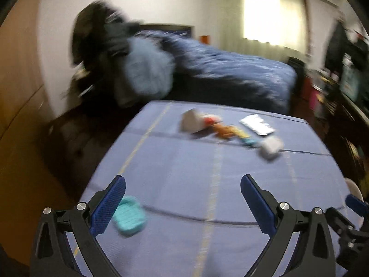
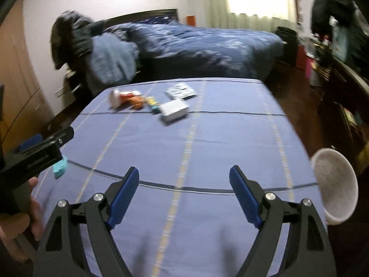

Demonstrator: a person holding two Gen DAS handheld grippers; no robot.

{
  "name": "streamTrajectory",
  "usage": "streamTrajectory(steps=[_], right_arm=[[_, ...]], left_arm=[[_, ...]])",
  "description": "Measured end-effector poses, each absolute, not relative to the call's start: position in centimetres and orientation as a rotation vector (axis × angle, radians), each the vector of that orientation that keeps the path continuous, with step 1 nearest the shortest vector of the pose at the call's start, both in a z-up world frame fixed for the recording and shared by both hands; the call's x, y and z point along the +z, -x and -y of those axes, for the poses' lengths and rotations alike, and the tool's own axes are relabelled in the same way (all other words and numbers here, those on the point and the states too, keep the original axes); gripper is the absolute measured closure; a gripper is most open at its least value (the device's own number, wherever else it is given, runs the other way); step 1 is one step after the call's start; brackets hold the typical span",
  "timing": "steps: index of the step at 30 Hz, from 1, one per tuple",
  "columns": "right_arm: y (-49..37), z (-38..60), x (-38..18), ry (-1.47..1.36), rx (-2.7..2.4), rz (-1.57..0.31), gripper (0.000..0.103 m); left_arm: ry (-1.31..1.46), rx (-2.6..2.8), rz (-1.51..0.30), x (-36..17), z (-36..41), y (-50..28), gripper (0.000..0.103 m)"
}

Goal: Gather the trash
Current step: 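Grasp the teal soap dish with the left tool while the right tool grasps the white box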

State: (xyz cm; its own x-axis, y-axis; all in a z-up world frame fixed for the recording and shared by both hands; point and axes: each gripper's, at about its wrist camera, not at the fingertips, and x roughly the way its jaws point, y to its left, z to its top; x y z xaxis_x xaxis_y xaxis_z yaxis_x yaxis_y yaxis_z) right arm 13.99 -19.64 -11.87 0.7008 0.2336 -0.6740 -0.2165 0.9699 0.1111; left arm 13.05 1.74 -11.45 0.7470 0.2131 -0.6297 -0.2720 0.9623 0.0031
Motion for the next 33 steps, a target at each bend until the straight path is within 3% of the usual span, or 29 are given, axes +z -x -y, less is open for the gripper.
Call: streamTrajectory(steps=[7, 16, 19, 24, 33], right_arm=[[-15.0, 15.5, -11.6, 0.036, 0.307, -0.759, 0.021], [-20.1, 14.6, -12.3, 0.027, 0.260, -0.791, 0.021], [-23.5, 14.9, -13.3, -0.020, 0.217, -0.833, 0.021], [-27.5, 14.6, -14.5, -0.032, 0.165, -0.852, 0.021], [-32.0, 13.3, -16.0, 0.008, 0.151, -0.889, 0.023]], left_arm=[[0.220, 0.368, -0.769, -15.1, -7.0, -13.4, 0.004], [0.324, 0.342, -0.851, -17.4, -8.2, -14.5, 0.009], [0.304, 0.356, -0.853, -17.3, -7.9, -14.5, 0.022], [0.302, 0.337, -0.839, -17.1, -8.2, -14.7, 0.065], [0.340, 0.239, -0.824, -16.5, -9.0, -15.9, 0.065]])
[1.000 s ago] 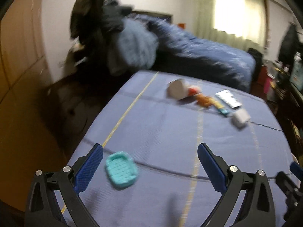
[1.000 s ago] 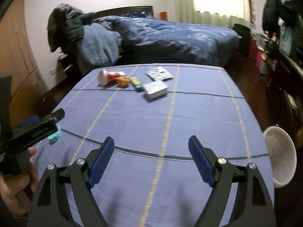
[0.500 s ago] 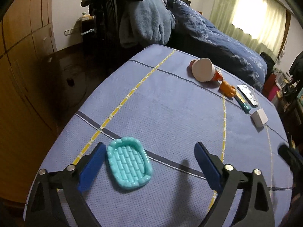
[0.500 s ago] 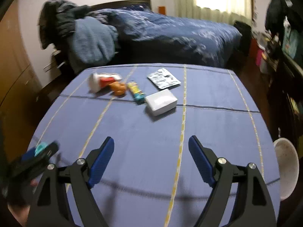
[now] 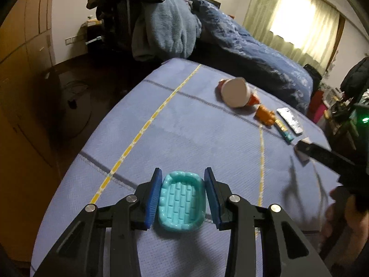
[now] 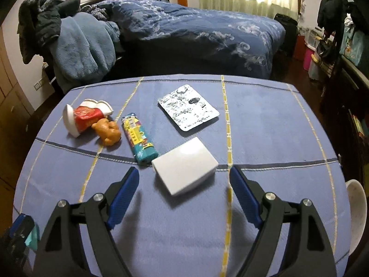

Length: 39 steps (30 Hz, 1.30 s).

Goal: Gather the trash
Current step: 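Grasp the teal soap dish with the left tool while the right tool grasps the white box, then carry the soap dish and white box over the wastebasket and open both tools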

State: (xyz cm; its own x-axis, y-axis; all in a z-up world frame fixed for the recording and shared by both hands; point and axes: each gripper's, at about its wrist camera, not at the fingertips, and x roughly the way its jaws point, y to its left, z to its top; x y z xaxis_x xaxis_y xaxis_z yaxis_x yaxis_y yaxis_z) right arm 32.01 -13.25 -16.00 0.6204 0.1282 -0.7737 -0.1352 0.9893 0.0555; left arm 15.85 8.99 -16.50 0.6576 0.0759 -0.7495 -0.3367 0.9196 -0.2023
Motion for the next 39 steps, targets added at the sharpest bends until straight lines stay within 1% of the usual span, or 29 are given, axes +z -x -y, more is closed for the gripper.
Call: streamTrajectory(steps=[1, 2, 3, 5, 10, 25, 33, 39], right_arm=[[-32.3, 13.2, -16.2, 0.008, 0.155, -0.895, 0.025], [-32.6, 13.2, -16.6, 0.015, 0.159, -0.907, 0.037], [-32.8, 13.1, -16.8, 0.027, 0.160, -0.914, 0.042], [-32.7, 13.1, -16.8, 0.037, 0.172, -0.902, 0.044], [-31.3, 14.0, -16.2, 0.005, 0.196, -0.892, 0.045], [-23.6, 19.4, -14.5, -0.053, 0.155, -0.832, 0.044], [-20.2, 22.4, -13.9, -0.093, 0.134, -0.806, 0.044], [-17.7, 25.4, -13.5, -0.129, 0.095, -0.781, 0.044]], left_arm=[[0.338, 0.233, -0.814, -16.2, -9.0, -15.9, 0.065], [0.338, 0.228, -0.805, -15.8, -9.0, -16.0, 0.065], [0.337, 0.225, -0.797, -15.6, -9.0, -16.0, 0.065], [0.328, 0.221, -0.784, -15.0, -8.8, -16.1, 0.065], [0.310, 0.206, -0.775, -14.4, -7.9, -16.4, 0.065], [0.226, 0.178, -0.758, -12.9, -3.7, -15.6, 0.065], [0.160, 0.123, -0.742, -11.6, 0.3, -15.4, 0.065], [0.097, 0.048, -0.734, -10.8, 4.7, -15.8, 0.065]])
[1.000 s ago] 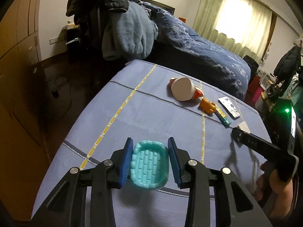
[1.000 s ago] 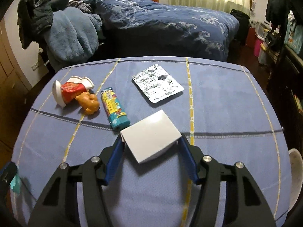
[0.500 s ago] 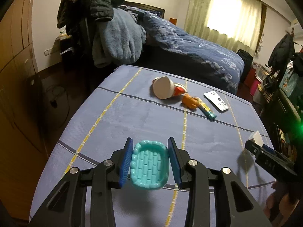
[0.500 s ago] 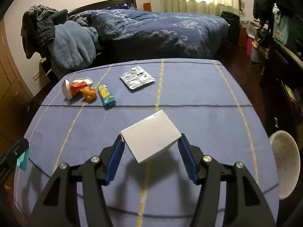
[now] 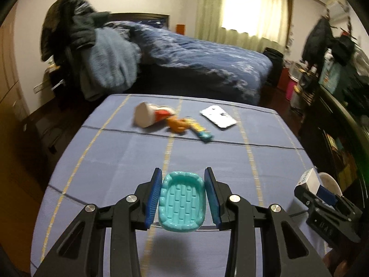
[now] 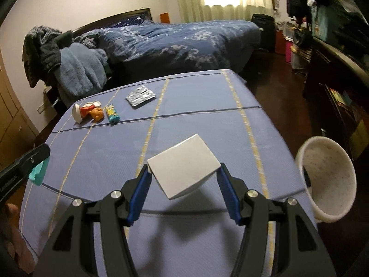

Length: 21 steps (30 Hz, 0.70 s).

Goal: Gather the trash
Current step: 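Carry the soap dish and white box over the wastebasket and open both tools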

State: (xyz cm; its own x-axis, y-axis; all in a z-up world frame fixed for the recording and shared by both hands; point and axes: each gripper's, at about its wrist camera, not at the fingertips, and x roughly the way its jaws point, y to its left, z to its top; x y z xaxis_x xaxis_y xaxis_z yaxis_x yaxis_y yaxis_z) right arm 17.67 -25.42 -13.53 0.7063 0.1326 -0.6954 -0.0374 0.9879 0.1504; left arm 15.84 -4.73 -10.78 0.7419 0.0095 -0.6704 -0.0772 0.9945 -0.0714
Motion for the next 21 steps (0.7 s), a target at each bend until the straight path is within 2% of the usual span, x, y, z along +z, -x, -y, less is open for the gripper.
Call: streamTrajectory(steps=[21], right_arm=[[-11.3, 42.9, -14.5, -0.339, -0.166, -0.699, 0.044]], left_arm=[[-0.122, -0.337, -0.703, -8.9, 24.7, -18.7, 0.065]])
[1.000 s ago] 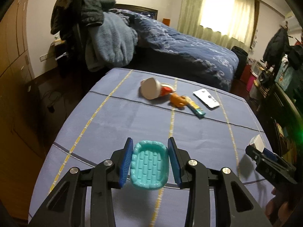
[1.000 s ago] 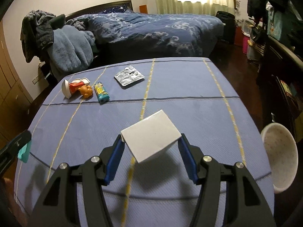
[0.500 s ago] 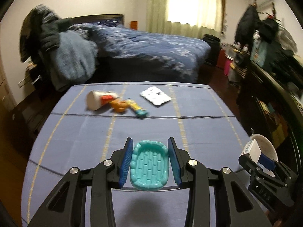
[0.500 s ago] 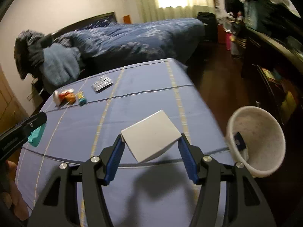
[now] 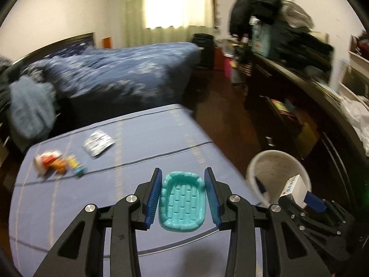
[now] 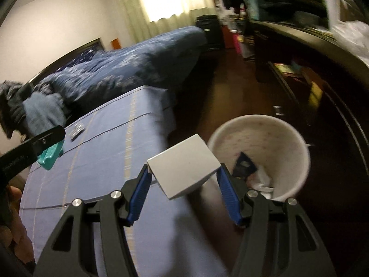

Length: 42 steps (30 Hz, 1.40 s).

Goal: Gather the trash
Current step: 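Carry the soap dish and white box over the wastebasket and open both tools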

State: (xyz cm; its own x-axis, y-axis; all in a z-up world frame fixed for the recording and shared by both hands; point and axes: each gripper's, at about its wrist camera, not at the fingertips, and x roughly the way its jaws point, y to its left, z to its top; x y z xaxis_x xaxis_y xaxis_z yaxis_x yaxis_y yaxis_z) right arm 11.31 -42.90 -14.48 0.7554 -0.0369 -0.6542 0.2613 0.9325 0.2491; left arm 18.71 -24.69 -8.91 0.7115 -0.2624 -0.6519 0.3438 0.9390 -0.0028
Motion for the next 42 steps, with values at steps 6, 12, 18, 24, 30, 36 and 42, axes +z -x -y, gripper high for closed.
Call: streamTrajectory(steps=[6, 12, 18, 24, 30, 36, 42], right_arm=[[-9.9, 47.9, -14.9, -0.371, -0.276, -0.678, 0.044], [-9.5, 51.2, -15.3, -0.384, -0.352, -0.660, 0.044], [-9.8, 53.7, -16.3, -0.393, -0.410, -0.663, 0.044], [-10.6, 55.8, -17.6, -0.401, -0.447, -0.676, 0.044], [-12.1, 56.6, -19.1, -0.394, -0.469, -0.707, 0.044], [-13.2, 56.4, -20.0, -0.351, -0.508, -0.731, 0.039], [-13.2, 56.4, -20.4, -0.337, -0.538, -0.728, 0.027]], left_arm=[[-0.172, -0.465, -0.680, -8.3, 31.2, -19.4, 0.065], [-0.222, -0.545, -0.675, -8.7, 36.5, -20.0, 0.065], [-0.257, -0.597, -0.685, -9.6, 40.9, -20.6, 0.065], [-0.291, -0.617, -0.693, -10.7, 44.1, -21.7, 0.065], [-0.292, -0.636, -0.733, -12.1, 46.1, -23.3, 0.065], [-0.307, -0.650, -0.772, -13.4, 47.1, -24.3, 0.064], [-0.281, -0.621, -0.711, -12.9, 46.5, -24.4, 0.007]])
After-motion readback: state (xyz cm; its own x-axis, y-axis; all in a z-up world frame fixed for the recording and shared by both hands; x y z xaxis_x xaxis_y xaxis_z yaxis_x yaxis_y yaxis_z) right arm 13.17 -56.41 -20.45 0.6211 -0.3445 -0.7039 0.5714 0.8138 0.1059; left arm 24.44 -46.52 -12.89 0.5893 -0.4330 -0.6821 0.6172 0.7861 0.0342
